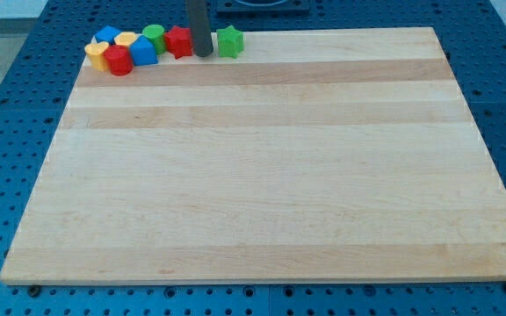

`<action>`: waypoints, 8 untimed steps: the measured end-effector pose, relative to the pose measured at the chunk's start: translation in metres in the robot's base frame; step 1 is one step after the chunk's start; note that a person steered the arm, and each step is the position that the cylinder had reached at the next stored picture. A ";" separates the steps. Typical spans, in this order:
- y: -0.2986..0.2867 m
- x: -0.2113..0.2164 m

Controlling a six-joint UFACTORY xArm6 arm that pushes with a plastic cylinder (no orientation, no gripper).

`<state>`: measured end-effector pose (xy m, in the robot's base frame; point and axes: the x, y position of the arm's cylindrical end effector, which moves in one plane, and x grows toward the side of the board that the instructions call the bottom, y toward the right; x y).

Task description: Push the red star slightly downwards of the board

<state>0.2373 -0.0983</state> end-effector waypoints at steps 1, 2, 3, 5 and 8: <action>0.036 0.002; 0.059 0.003; 0.055 0.003; 0.000 0.003; 0.014 -0.034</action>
<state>0.2036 -0.0840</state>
